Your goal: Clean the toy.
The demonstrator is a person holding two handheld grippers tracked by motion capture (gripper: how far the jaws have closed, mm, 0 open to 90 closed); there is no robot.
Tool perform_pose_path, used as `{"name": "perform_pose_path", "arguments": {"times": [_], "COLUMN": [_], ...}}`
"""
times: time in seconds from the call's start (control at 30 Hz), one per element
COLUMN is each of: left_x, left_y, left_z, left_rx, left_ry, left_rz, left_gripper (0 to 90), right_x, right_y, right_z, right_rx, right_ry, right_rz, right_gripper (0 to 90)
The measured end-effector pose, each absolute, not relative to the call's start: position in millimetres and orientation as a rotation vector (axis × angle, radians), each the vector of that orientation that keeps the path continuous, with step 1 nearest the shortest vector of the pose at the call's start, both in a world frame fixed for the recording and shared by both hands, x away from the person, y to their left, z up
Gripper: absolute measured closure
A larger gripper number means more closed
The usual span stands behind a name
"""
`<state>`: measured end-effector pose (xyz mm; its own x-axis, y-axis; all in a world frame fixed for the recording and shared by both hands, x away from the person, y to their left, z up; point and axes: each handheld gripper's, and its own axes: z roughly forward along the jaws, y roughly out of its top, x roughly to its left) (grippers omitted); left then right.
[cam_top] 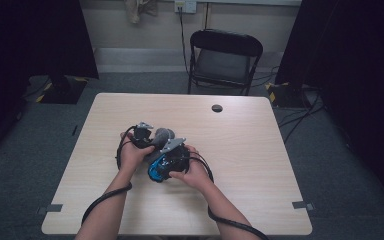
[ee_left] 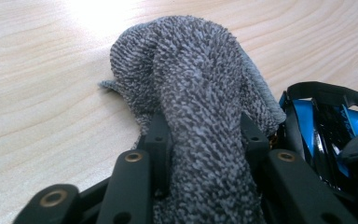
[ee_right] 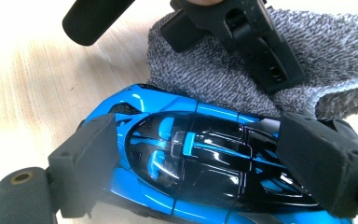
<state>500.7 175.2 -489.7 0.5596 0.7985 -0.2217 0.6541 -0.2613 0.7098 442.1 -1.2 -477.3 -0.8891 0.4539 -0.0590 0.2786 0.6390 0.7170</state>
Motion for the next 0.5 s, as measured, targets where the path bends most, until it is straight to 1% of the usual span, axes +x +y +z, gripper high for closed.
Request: {"name": "perform_pose_path", "arguments": {"times": [0.1, 0.2, 0.3, 0.37, 0.5], "left_x": [500.2, 499.9, 500.2, 500.7, 501.7], "left_y": [177.2, 177.4, 177.3, 176.8, 171.5], "left_z": [-487.1, -486.1, -485.4, -485.3, -484.8], "left_rx": [2.012, 2.004, 1.997, 2.004, 2.013], "left_ry": [1.173, 1.177, 1.214, 1.228, 1.229], "left_rz": [0.246, 0.227, 0.179, 0.179, 0.191], "left_gripper": [58.5, 58.1, 63.4, 67.7, 70.6], "right_x": [442.2, 442.4, 442.8, 442.7, 442.9], "right_y": [-1.5, -1.5, -1.3, -1.3, -1.0], "right_z": [-477.2, -477.1, -476.8, -476.9, -476.9], "right_rx": [0.594, 0.594, 0.592, 0.591, 0.592], "right_ry": [2.629, 2.631, 2.634, 2.633, 2.633], "right_rz": [1.088, 1.088, 1.084, 1.086, 1.086], "right_gripper": [13.0, 13.0, 13.0, 13.0, 13.0]}}
